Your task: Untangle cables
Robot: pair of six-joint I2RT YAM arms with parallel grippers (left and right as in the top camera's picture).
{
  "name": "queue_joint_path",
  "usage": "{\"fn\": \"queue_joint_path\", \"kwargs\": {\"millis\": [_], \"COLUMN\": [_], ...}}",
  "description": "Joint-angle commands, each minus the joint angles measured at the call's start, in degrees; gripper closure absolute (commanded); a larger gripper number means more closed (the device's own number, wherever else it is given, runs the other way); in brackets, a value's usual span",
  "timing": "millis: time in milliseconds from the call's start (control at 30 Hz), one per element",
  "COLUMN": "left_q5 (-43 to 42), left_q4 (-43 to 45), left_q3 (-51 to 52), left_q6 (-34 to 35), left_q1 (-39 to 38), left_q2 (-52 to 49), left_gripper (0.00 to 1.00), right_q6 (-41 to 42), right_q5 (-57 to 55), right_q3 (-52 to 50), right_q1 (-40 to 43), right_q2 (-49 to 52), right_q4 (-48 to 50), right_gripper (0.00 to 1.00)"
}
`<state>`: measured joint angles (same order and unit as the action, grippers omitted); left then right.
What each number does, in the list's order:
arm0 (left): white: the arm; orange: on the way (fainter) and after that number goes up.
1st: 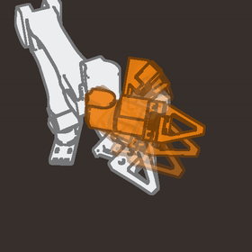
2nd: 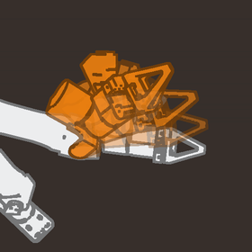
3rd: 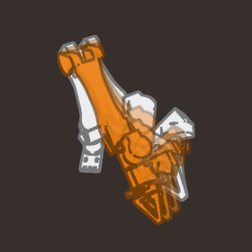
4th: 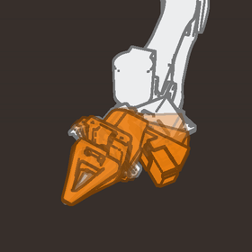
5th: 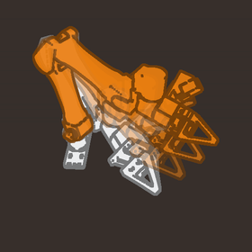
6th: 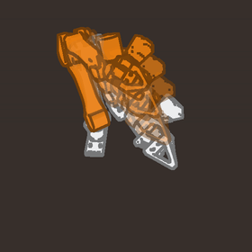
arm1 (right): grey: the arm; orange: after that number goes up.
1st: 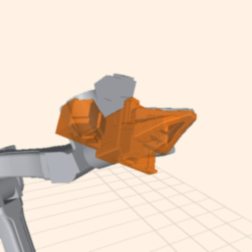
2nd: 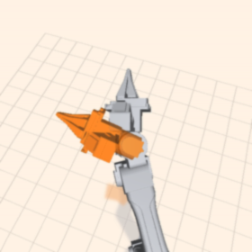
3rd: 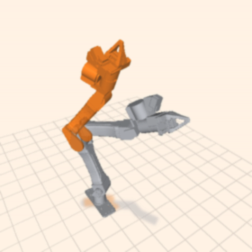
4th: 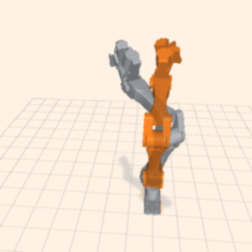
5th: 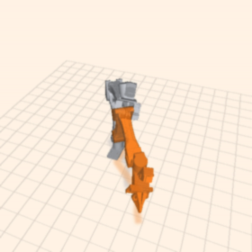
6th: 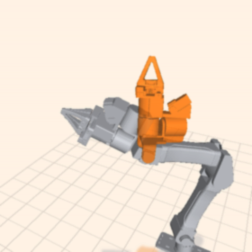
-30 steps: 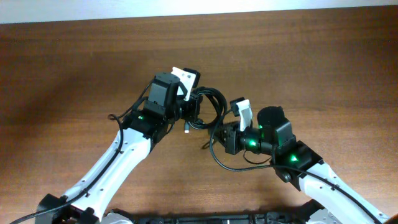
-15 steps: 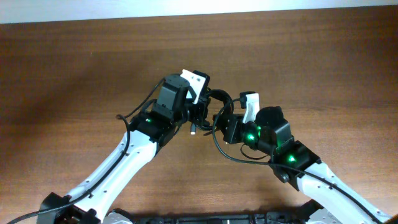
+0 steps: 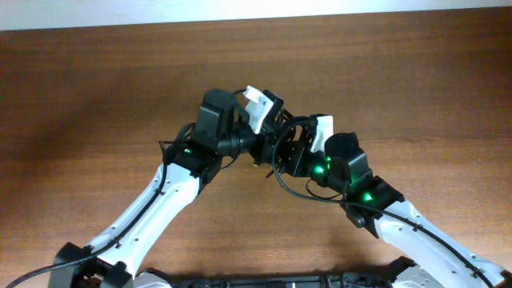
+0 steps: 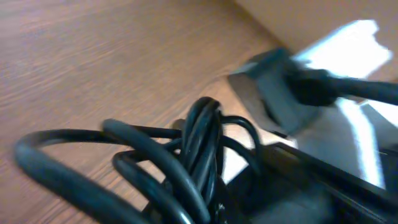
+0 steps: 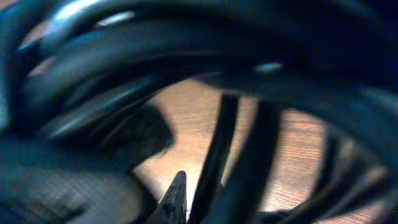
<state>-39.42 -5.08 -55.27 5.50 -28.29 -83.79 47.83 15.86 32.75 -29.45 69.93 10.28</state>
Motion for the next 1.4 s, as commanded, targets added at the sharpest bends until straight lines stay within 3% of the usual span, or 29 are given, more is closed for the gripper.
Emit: {"fn": "queue_joint_path", "kwargs": {"millis": [0,267,467,700,833,867,933,967,1000,1100,1367], "left_q5": [-28.3,1.6,0.3,-15.9,-19.3,-19.3,-17.5,-13.2,-10.4,-3.0,-2.8], "left_q4": [-2.3,-8.4,-8.4,-5.1,-5.0,-4.7,-2.8,-1.1,-0.4,0.1,-4.8], "left_q3": [-0.8,-0.8,-0.8,-0.8,-0.8,-0.8,-0.8,-0.8,-0.8,-0.8,-0.8], "left_q6": [1.1,0.6,1.3,1.3,1.2,1.2,1.5,5.6,8.9,18.2,24.9], "left_q1": [-4.2,-4.2,-4.2,-4.2,-4.2,-4.2,-3.7,-2.3,-1.2,4.0,14.1], "left_q2": [1.5,1.5,1.5,1.5,1.5,1.5,1.5,1.5,1.5,1.5,1.5], "left_gripper": [1.00,1.00,1.00,1.00,1.00,1.00,1.00,1.00,1.00,1.00,1.00], "right_q6": [3.7,3.7,5.9,5.8,5.9,5.8,5.8,5.8,5.8,5.8,1.6], "right_q5": [-4.6,14.0,14.3,10.9,10.6,11.2,14.9,18.2,19.5,20.4,22.4], "right_q3": [1.4,1.4,1.4,1.3,1.3,1.3,1.3,1.3,1.3,1.3,1.3], "right_q1": [5.7,13.2,14.8,14.9,14.9,14.9,14.9,14.9,14.9,15.0,20.5], "right_q2": [2.3,2.3,2.4,3.3,3.5,3.5,3.5,3.5,3.5,3.2,1.6], "right_q4": [3.2,6.3,9.6,10.2,11.4,11.4,11.4,11.3,10.9,8.6,-0.1], "right_gripper": [0.96,0.96,0.96,0.88,0.83,0.80,0.52,0.15,0.05,0.01,0.01]}}
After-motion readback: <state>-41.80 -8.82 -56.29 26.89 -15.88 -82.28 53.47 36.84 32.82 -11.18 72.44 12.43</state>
